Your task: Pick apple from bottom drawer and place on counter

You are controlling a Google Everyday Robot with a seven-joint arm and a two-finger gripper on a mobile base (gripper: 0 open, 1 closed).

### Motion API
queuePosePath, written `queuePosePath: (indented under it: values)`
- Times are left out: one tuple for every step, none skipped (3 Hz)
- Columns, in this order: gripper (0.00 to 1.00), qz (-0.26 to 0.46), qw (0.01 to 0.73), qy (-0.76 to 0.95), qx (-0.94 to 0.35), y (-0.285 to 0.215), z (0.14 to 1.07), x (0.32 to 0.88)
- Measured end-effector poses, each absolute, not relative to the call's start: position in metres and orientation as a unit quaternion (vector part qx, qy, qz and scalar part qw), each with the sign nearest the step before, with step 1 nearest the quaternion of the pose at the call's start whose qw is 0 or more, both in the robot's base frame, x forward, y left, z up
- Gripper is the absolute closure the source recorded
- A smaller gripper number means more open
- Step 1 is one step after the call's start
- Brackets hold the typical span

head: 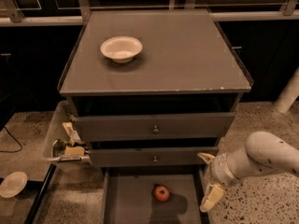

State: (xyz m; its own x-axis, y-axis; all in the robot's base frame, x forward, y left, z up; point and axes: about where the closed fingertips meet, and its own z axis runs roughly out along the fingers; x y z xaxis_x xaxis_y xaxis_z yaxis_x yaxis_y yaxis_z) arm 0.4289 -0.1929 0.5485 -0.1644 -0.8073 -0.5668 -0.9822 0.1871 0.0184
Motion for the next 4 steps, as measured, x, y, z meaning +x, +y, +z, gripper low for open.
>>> queuePosePath:
  values:
    - [0.0,0.228,0.252,0.726,-0.598,-0.184,0.477,0.438]
    - [0.0,0.234,0.254,0.724,-0.597,-0.182,0.47,0.438]
    - [0.0,0.23,0.257,0.72,-0.602,-0.181,0.449,0.442]
    - [0.0,0.218,0.261,0.724,-0.6,-0.184,0.389,0.46]
